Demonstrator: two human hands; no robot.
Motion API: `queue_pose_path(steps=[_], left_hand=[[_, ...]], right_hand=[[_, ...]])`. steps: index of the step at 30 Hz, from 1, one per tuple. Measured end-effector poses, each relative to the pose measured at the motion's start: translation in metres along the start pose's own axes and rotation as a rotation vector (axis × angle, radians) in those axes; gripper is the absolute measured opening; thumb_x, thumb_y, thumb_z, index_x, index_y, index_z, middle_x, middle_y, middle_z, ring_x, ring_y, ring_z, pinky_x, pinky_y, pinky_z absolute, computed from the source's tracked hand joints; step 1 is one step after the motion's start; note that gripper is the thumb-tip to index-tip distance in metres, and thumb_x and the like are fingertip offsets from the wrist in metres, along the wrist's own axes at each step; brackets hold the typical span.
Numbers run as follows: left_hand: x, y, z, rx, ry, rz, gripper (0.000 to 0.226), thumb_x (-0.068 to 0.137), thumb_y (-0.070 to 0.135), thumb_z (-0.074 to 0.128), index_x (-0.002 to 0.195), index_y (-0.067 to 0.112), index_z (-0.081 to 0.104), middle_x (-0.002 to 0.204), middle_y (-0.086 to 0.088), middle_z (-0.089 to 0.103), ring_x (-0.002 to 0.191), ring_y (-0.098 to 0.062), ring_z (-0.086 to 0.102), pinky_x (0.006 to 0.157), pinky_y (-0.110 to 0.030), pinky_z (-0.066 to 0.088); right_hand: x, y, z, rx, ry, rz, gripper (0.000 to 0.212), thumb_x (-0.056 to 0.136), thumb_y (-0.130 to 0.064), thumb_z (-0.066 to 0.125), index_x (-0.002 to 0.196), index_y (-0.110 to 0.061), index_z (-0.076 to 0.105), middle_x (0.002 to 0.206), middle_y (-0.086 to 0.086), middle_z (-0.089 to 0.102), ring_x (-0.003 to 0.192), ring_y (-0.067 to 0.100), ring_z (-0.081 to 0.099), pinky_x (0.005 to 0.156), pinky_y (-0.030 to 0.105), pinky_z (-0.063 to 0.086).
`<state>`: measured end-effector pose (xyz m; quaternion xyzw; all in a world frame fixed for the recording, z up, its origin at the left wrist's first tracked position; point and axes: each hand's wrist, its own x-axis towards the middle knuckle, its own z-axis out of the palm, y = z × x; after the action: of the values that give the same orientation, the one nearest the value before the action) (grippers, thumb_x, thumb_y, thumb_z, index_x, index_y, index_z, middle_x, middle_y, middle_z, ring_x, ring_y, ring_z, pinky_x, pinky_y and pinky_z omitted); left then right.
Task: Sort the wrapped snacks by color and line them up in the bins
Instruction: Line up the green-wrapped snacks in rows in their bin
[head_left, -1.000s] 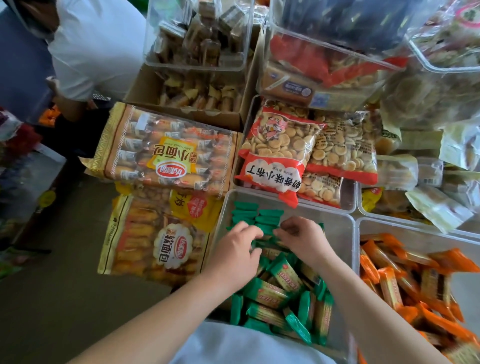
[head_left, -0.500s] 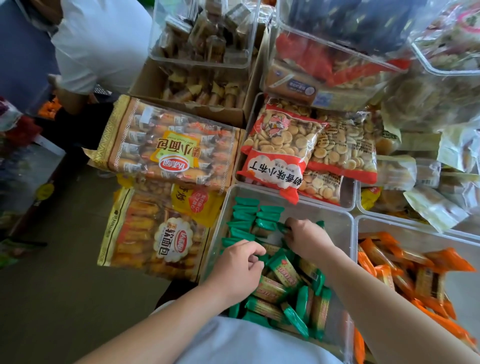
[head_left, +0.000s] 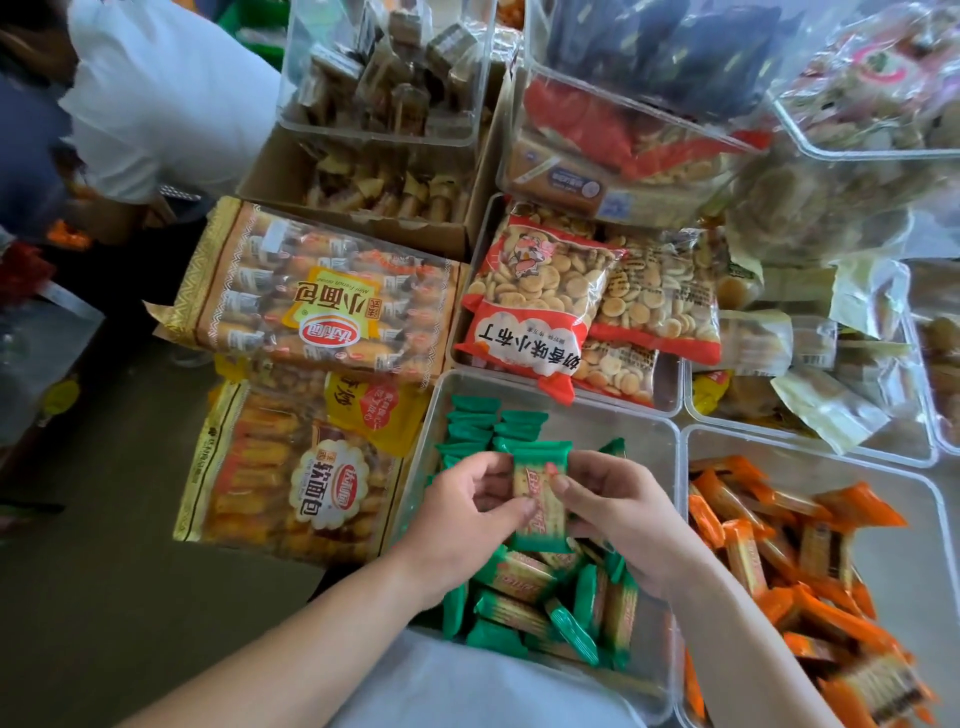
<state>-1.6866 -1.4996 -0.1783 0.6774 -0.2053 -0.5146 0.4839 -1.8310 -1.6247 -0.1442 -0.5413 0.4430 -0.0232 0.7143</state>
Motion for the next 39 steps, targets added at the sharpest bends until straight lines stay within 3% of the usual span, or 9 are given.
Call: queue_pose_path(steps=[6, 9, 12, 15, 21, 25, 28, 33, 39], left_hand=[[-0.007, 0.002, -0.01, -0.031, 0.006, -0.019, 0.031, 0.093, 0.005, 0.076, 0.118, 0.022, 0.071, 0.104, 0.003, 0.08, 0.1, -0.013, 0.075, 0.087, -0.031, 0.062], [-0.006, 0.002, -0.02, 0.038, 0.119, 0.007, 0.029, 0.091, 0.007, 0.077, 0.115, 0.023, 0.071, 0.1, 0.006, 0.079, 0.094, -0.009, 0.075, 0.081, -0.029, 0.063], [-0.005, 0.002, -0.034, 0.046, 0.169, -0.007, 0.029, 0.092, 0.009, 0.077, 0.115, 0.025, 0.069, 0.099, 0.007, 0.079, 0.093, -0.008, 0.075, 0.075, -0.026, 0.063], [-0.009, 0.0, -0.039, 0.041, 0.176, -0.028, 0.03, 0.093, 0.009, 0.076, 0.114, 0.029, 0.067, 0.102, 0.007, 0.078, 0.095, -0.004, 0.075, 0.074, -0.023, 0.062], [-0.017, -0.008, -0.042, 0.064, 0.192, -0.045, 0.035, 0.094, 0.013, 0.077, 0.112, 0.038, 0.062, 0.105, 0.012, 0.076, 0.096, 0.001, 0.073, 0.079, -0.026, 0.063], [-0.02, -0.009, -0.042, 0.061, 0.197, -0.046, 0.034, 0.094, 0.012, 0.077, 0.115, 0.035, 0.063, 0.106, 0.01, 0.077, 0.097, -0.001, 0.073, 0.079, -0.027, 0.064], [-0.021, -0.007, -0.04, 0.058, 0.172, -0.044, 0.033, 0.094, 0.012, 0.076, 0.114, 0.035, 0.064, 0.103, 0.011, 0.077, 0.097, -0.001, 0.073, 0.079, -0.026, 0.063], [-0.023, 0.002, -0.038, 0.016, 0.162, -0.014, 0.031, 0.094, 0.011, 0.076, 0.118, 0.029, 0.068, 0.104, 0.012, 0.079, 0.1, -0.006, 0.074, 0.08, -0.025, 0.062], [-0.027, 0.013, -0.031, 0.042, 0.089, 0.05, 0.031, 0.096, 0.012, 0.073, 0.12, 0.031, 0.07, 0.107, 0.011, 0.079, 0.104, -0.008, 0.074, 0.087, -0.031, 0.062]], right_hand=[[0.0, 0.004, 0.002, 0.009, 0.061, -0.022, 0.019, 0.102, -0.008, 0.062, 0.117, -0.012, 0.073, 0.102, 0.009, 0.08, 0.097, 0.029, 0.077, 0.083, 0.045, 0.065], [0.019, 0.022, -0.003, -0.223, 0.224, -0.072, 0.017, 0.1, -0.012, 0.067, 0.113, -0.018, 0.076, 0.096, 0.0, 0.08, 0.091, 0.018, 0.076, 0.088, 0.039, 0.063], [0.045, 0.038, -0.006, -0.615, 0.203, -0.056, 0.032, 0.097, -0.021, 0.068, 0.129, -0.019, 0.07, 0.119, -0.005, 0.075, 0.101, 0.006, 0.07, 0.09, 0.018, 0.054], [0.065, 0.052, -0.001, -0.899, 0.009, 0.059, 0.052, 0.095, -0.027, 0.069, 0.145, -0.019, 0.058, 0.138, 0.002, 0.066, 0.122, 0.019, 0.064, 0.102, 0.027, 0.052], [0.074, 0.064, 0.007, -1.068, 0.018, 0.126, 0.064, 0.087, -0.014, 0.071, 0.148, -0.023, 0.052, 0.133, 0.006, 0.066, 0.111, 0.025, 0.066, 0.088, 0.033, 0.06], [0.064, 0.064, 0.008, -1.036, -0.049, 0.174, 0.039, 0.082, -0.019, 0.077, 0.121, -0.021, 0.07, 0.106, 0.001, 0.073, 0.09, 0.017, 0.068, 0.076, 0.032, 0.062], [0.045, 0.05, 0.001, -0.858, 0.067, 0.123, 0.016, 0.084, -0.018, 0.078, 0.097, -0.023, 0.071, 0.087, -0.004, 0.072, 0.075, 0.01, 0.066, 0.064, 0.022, 0.055], [0.005, 0.006, -0.007, -0.023, 0.252, 0.08, 0.023, 0.092, -0.017, 0.078, 0.111, -0.009, 0.068, 0.093, 0.006, 0.081, 0.087, 0.022, 0.079, 0.077, 0.038, 0.065], [-0.018, -0.007, -0.005, 0.117, 0.276, 0.026, 0.019, 0.097, -0.014, 0.069, 0.115, -0.007, 0.067, 0.094, 0.008, 0.081, 0.088, 0.021, 0.079, 0.068, 0.029, 0.064]])
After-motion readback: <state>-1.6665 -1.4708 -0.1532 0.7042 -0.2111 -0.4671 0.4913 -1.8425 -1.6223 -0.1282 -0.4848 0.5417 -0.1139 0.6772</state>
